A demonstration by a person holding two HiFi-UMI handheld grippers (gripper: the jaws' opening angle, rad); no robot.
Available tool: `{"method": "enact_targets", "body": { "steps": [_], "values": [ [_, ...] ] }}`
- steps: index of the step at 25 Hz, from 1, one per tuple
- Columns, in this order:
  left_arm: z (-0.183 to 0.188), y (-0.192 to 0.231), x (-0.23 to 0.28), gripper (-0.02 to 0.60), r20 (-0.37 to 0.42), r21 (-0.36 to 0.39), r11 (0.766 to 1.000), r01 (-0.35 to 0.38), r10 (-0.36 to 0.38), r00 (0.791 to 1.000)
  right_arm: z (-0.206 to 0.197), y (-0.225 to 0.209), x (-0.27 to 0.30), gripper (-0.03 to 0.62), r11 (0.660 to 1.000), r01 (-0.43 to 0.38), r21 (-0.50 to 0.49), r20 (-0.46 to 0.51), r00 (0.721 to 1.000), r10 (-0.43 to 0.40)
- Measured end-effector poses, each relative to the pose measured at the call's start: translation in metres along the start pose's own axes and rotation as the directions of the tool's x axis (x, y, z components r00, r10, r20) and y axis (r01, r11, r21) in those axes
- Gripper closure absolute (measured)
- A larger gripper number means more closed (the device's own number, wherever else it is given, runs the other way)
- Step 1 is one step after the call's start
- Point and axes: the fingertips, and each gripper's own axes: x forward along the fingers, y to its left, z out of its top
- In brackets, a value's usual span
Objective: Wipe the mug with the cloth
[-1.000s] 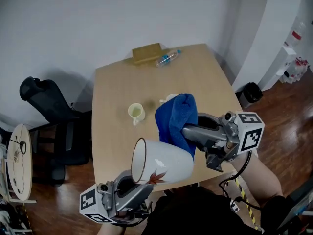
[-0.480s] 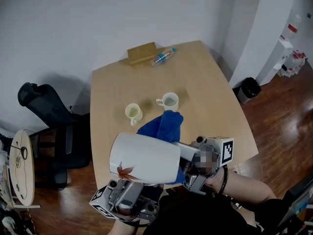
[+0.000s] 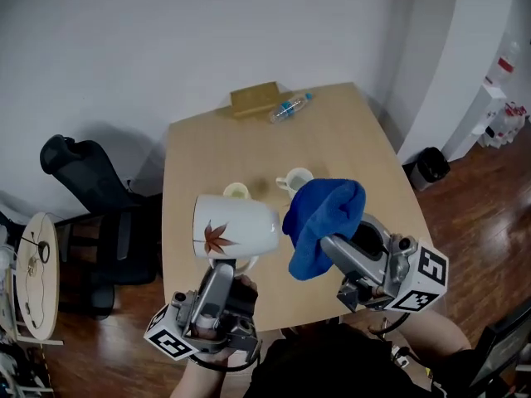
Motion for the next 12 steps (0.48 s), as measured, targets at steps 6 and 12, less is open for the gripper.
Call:
{"method": "enact_targets", "body": {
  "steps": [6,12],
  "values": [
    [-0.004,-0.004,0.001,0.52,0.077,-0.132,0.989,0.07,-0.06,0.995,0.009,0.089,0.014,0.488,0.869,-0.093,-0.486,-0.024,0.995,0.093],
    [-0.007,-0.017,0.013,0.52,0.062,-0.154,0.981,0.114,-0.106,0.992,0.031,0.065,0.024,0.488,0.851,-0.036,-0.524,-0.01,0.999,0.036]
  ]
}}
